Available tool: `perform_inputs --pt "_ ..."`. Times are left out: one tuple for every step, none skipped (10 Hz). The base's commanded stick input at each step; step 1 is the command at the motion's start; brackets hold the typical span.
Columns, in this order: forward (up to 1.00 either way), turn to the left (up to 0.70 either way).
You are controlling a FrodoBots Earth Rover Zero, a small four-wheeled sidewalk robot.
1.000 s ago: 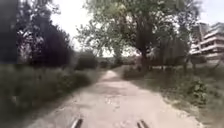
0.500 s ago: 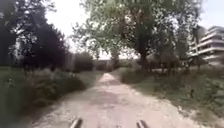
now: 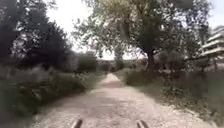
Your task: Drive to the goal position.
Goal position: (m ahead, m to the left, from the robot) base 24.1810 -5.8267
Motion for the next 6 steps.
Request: perform_inputs --pt "0.85 0.00" --pt "0.85 0.00" --pt "0.85 0.00" --pt "0.85 0.00" --pt "0.85 0.00" --pt "0.85 0.00"
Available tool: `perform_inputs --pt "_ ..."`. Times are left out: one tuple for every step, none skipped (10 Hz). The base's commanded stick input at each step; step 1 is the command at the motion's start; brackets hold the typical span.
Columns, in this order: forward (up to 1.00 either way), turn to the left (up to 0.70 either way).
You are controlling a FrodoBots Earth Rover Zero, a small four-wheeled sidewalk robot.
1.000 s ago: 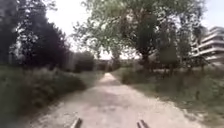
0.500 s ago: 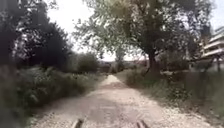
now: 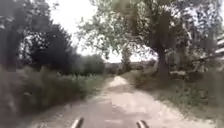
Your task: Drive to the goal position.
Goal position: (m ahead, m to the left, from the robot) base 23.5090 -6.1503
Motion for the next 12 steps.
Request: perform_inputs --pt "0.85 0.00" --pt "0.85 0.00" --pt "0.85 0.00" --pt "0.85 -0.05" --pt "0.85 -0.21" --pt "0.85 -0.31" --pt "0.85 -0.30" --pt "0.85 -0.03" --pt "0.85 0.00" --pt "0.85 -0.11" --pt "0.85 -0.32" --pt "0.85 -0.34"
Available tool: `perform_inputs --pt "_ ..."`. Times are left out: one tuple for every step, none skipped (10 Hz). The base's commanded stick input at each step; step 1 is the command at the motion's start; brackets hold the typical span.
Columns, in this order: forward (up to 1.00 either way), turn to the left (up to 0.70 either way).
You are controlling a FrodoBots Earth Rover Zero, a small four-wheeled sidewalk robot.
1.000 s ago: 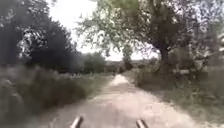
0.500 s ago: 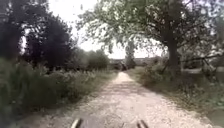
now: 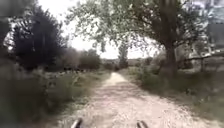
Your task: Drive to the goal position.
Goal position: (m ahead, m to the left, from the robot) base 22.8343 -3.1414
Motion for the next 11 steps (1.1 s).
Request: perform_inputs --pt "0.85 -0.21" --pt "0.85 -0.02" --pt "0.85 -0.09" --pt "0.85 -0.32" --pt "0.85 -0.34" --pt "0.85 -0.03" --pt "0.85 0.00" --pt "0.85 0.00" --pt "0.85 0.00" --pt "0.85 0.00" --pt "0.85 0.00"
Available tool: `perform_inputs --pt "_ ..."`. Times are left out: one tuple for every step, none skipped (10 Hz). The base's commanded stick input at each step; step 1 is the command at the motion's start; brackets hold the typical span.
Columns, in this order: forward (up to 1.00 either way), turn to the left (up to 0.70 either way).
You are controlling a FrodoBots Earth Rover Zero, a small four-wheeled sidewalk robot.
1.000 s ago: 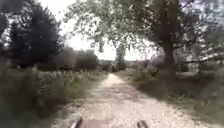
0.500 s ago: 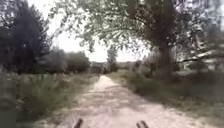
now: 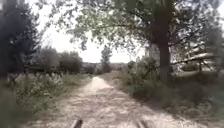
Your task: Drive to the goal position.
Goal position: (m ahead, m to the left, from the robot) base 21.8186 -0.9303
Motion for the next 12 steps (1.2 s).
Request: perform_inputs --pt "0.85 0.00" --pt "0.85 0.00" --pt "0.85 0.00" --pt "0.85 0.00" --pt "0.85 0.00" --pt "0.85 0.00" --pt "0.85 0.00" --pt "0.85 0.00" --pt "0.85 0.00" --pt "0.85 0.00" --pt "0.85 0.00" --pt "0.85 0.00"
